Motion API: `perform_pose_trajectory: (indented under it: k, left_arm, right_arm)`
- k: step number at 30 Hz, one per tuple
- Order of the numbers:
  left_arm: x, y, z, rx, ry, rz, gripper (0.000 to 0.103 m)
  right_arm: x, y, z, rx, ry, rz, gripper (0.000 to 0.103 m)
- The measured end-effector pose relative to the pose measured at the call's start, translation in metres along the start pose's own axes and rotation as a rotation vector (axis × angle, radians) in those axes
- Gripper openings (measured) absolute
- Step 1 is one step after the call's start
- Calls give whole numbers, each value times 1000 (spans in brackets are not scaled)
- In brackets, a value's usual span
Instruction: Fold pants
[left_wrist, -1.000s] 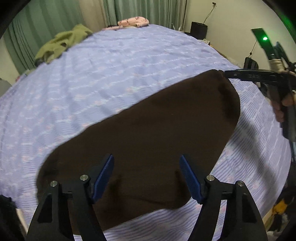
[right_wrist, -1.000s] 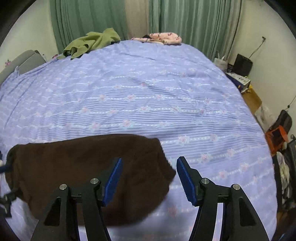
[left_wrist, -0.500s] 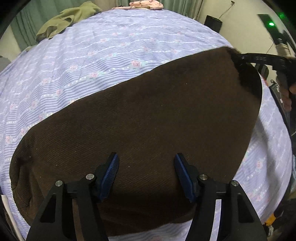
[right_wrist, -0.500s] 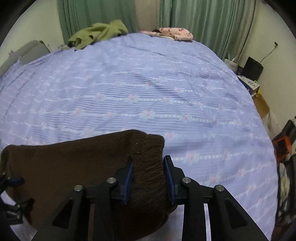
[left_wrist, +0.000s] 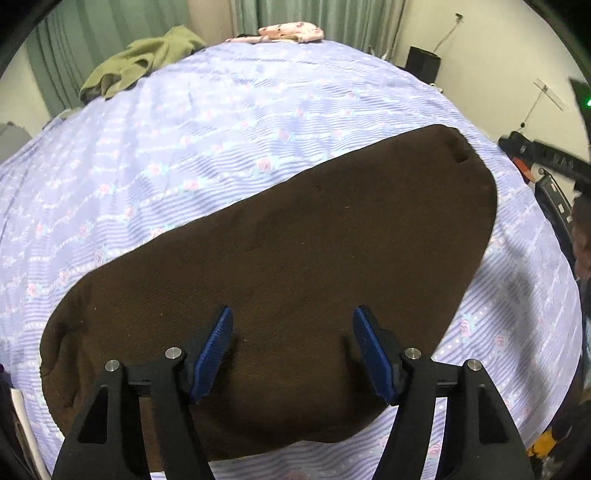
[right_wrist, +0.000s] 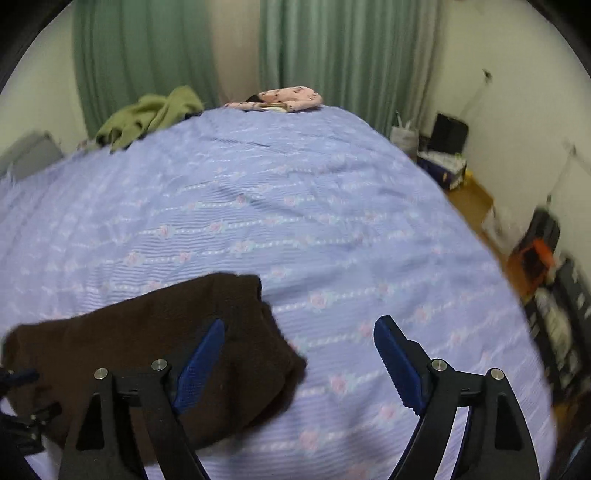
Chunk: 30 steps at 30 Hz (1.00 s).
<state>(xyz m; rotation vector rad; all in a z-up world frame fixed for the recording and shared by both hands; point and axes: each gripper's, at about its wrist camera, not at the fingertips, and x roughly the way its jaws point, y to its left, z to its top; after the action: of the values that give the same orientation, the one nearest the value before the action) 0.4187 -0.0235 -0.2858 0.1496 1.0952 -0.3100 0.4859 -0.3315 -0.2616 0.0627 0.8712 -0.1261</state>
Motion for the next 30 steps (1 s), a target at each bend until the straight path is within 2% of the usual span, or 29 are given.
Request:
perform_pose_trajectory:
  k: [4,8,11,16,17,21,24,27,30]
  left_arm:
    - [2,-9,-1,48,4,13,67]
    - [11,-17,8,57,9,6,67]
    - [15,-21,11,64,9,4,67]
    - [21,-20,16,68,3,11,67]
    - [22,-21,17,67,1,11,67]
    - [22,-19,20,64,-5,-4,66]
    - [20,-18,21,57,-15,-40,66]
    - [27,-20,23,48,-9,-83,54]
    - [47,-21,24,30,45,-112,40]
  right_arm:
    - [27,-19,-20,175,101,84,84]
    - [46,-31,-29,336,109,159,84]
    - [70,-32,-31,379,143,213,84]
    - [115,-27,-40,413,254,277,84]
    - [121,-26,-42,421,262,281,82]
    - [120,-23,-44,431,268,297,42]
    - [94,-27,-42,471,234,302,35]
    - [63,-22,-37,433,189,259,35]
    - [40,-24,-36,421,160,242,34]
